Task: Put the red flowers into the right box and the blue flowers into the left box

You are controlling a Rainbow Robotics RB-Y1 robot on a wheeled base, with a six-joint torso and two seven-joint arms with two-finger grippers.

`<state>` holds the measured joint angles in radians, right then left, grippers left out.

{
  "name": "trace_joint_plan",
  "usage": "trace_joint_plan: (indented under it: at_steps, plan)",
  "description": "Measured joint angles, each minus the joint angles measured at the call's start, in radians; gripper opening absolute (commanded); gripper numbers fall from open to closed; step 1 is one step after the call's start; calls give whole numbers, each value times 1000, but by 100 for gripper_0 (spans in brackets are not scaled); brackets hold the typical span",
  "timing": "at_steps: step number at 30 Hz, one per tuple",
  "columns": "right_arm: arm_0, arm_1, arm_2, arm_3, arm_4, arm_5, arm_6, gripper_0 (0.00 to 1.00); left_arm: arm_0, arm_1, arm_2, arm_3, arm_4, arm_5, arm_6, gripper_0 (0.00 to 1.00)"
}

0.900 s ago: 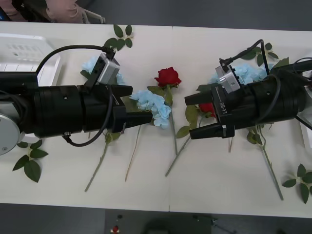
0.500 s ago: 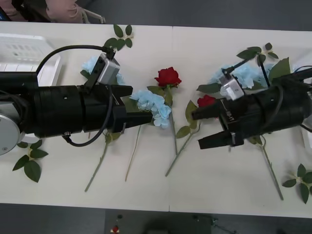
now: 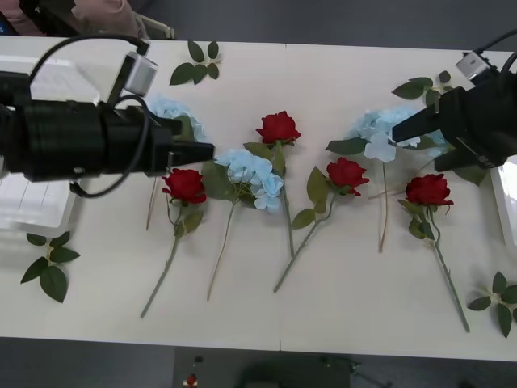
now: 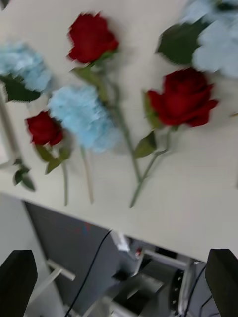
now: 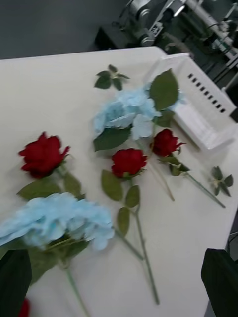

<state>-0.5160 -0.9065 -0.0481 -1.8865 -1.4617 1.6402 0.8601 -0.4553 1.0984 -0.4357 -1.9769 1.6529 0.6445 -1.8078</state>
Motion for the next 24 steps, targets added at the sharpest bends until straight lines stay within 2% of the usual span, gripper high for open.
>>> trace_joint_plan:
  at_steps: [6, 10, 15, 19, 24]
  plan:
    - [-53, 82, 9, 12, 391, 137, -69, 100, -23, -5, 18, 252, -15, 49, 51, 100]
    - [-85, 136, 26, 144, 478, 101, -106, 100, -51, -56, -12, 384, -142, 49, 51, 100]
    - [-112, 189, 25, 292, 575, 32, -105, 100, -188, -109, -170, 570, -216, 49, 51, 100]
    - [-112, 195, 25, 353, 607, -25, -99, 100, -278, -160, -269, 665, -277, 49, 51, 100]
    - [-112, 195, 25, 381, 711, -72, -95, 100, -340, -232, -323, 776, -334, 49, 51, 100]
